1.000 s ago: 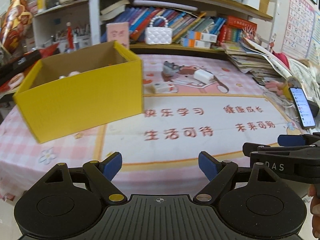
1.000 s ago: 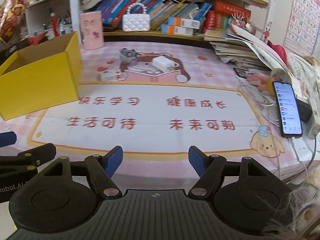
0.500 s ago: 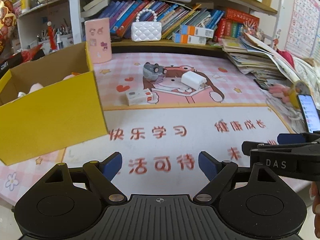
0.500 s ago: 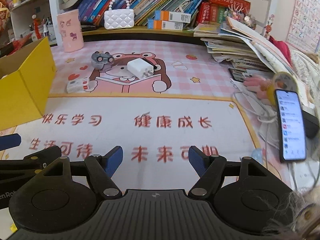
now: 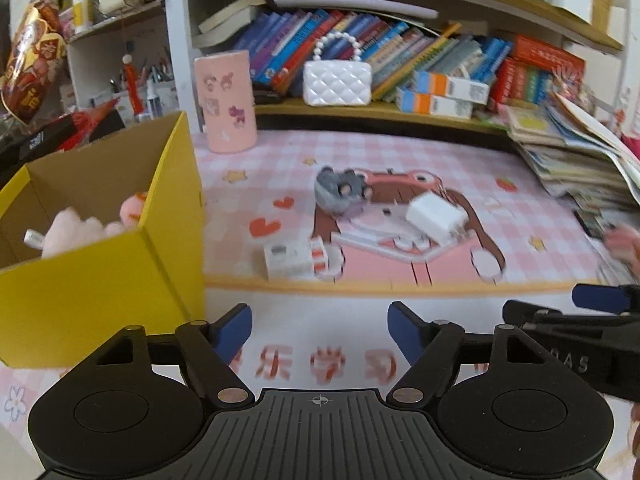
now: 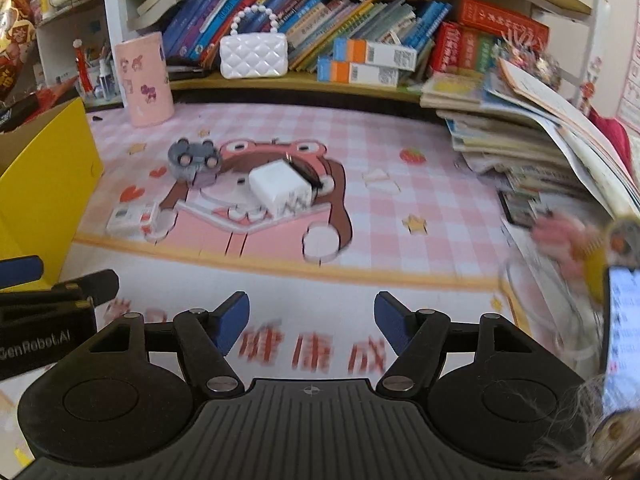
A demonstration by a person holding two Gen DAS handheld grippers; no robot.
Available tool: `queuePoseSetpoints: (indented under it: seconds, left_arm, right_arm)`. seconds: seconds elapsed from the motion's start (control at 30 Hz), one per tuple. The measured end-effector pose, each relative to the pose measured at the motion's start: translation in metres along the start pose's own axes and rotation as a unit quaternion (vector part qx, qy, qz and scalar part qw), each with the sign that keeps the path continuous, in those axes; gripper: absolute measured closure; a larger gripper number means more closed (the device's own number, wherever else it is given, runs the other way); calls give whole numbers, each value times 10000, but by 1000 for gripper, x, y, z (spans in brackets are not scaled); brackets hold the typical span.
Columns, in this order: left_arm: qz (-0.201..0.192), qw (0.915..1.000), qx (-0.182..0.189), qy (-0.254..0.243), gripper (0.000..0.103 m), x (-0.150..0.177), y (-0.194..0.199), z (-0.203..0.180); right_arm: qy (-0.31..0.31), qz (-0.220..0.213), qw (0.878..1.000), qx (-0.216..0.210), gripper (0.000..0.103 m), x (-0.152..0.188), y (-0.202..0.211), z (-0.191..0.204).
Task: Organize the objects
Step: 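Grasp the white red-labelled card box with the left tool while the right tool grasps the white charger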
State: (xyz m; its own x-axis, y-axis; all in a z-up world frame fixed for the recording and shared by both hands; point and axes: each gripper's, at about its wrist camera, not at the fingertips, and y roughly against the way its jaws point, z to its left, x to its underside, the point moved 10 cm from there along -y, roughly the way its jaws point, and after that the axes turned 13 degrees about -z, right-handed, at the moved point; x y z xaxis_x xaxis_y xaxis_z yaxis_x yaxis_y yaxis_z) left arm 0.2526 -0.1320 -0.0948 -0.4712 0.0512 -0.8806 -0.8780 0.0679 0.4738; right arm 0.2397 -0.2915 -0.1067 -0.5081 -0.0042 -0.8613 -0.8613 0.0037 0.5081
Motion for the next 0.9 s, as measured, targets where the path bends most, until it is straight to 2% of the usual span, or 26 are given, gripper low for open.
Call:
queuePoseSetpoints:
  seconds: [0.17,0.47,0.57,0.67,0.77,0.9]
  left_arm:
    - [-122,9996,-245,-69,33,-15,-25,-5]
    - [321,9971,-687,86,34,-12,-79,10]
    - [576,9957,-675,269,34,-4,-95,14]
    - [697,9941,-799,250,34,3,-106,20]
    - [656,9947,-691,386,48,1,-111,23]
    - [625,9959,-555,344,50,-5,-108,21]
  right_arm:
    - [261,-267,9990,-261,35,-20,-25,2]
    - [375,-291,9973,-560,35,-35,-61,4]
    - [379,-192,9970,-652,35,-35,-72,6]
    - [407,-132,9963,-750,35,-35,-82,9]
    - [471,-121,9955,-817,35,-36,-93,11]
    - [490,-74,9949,-883,35,-37,-111,13]
